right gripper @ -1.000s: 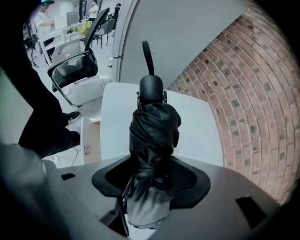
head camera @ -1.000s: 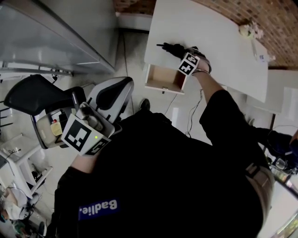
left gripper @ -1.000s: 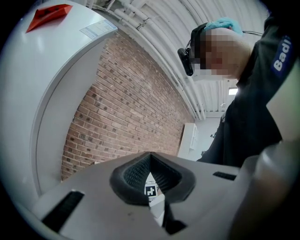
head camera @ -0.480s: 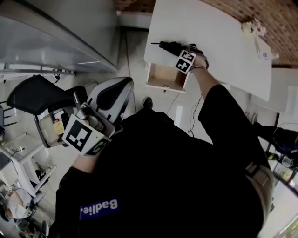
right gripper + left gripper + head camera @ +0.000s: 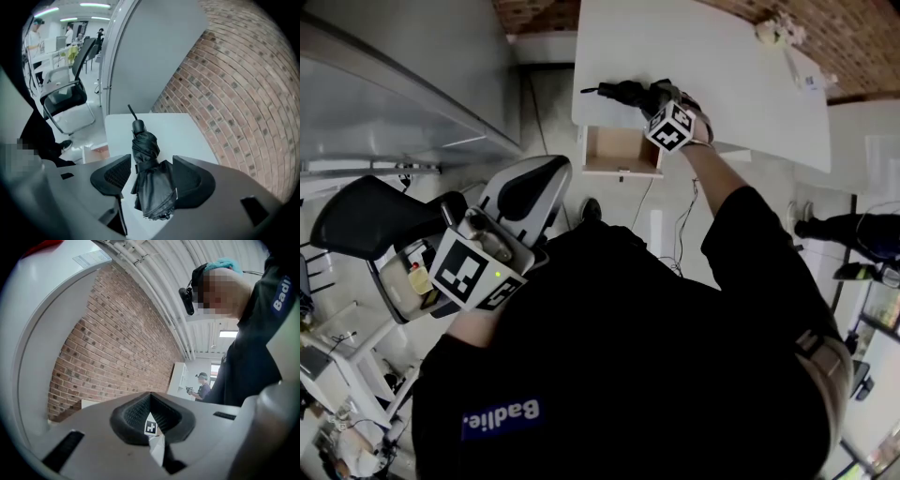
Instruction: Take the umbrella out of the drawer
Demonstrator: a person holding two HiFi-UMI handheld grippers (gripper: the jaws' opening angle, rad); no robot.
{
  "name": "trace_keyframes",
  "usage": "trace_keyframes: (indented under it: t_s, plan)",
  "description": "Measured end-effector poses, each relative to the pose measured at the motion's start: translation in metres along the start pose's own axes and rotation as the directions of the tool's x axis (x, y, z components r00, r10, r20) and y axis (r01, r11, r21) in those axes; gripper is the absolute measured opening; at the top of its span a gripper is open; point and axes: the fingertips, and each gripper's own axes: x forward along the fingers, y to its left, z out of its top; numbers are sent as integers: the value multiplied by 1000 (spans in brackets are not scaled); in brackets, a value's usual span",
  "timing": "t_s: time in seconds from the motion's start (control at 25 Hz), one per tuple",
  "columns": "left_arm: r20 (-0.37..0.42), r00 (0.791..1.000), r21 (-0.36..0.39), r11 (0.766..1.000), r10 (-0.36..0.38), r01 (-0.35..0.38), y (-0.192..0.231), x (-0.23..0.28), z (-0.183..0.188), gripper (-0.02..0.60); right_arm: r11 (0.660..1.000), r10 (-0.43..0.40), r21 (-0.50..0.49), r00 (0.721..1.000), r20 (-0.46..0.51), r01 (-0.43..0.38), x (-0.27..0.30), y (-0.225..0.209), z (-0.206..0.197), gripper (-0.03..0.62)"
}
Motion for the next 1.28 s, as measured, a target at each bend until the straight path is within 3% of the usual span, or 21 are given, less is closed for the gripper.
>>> trace_keyframes:
  t_s: [0.08,0.24,0.68,1.04,1.28]
  plan:
    - [2,1000,0,1000,-26,26,-6,-3,-1,2,999,-9,46,1000,16,8,-13,12,-1,281]
    - [-3,997,-2,997,-73,73,-15,-13,-3,2,999,-29,41,998,50,27,-36,40,10,281]
    - [-15,984,-3,984,-177,177,-35,-48,-6,2,988,38,145,987,158,-61,-97,116,62,278]
    - [-4,975,13,975,-224,224,-48,-73,-2,2,975,18,212,972,235,-70,-148,149,89,216]
    - [0,969,26,969,-247,247,-57,-82,-1,2,956,-7,280,943,332,-92,-186,160,116,172]
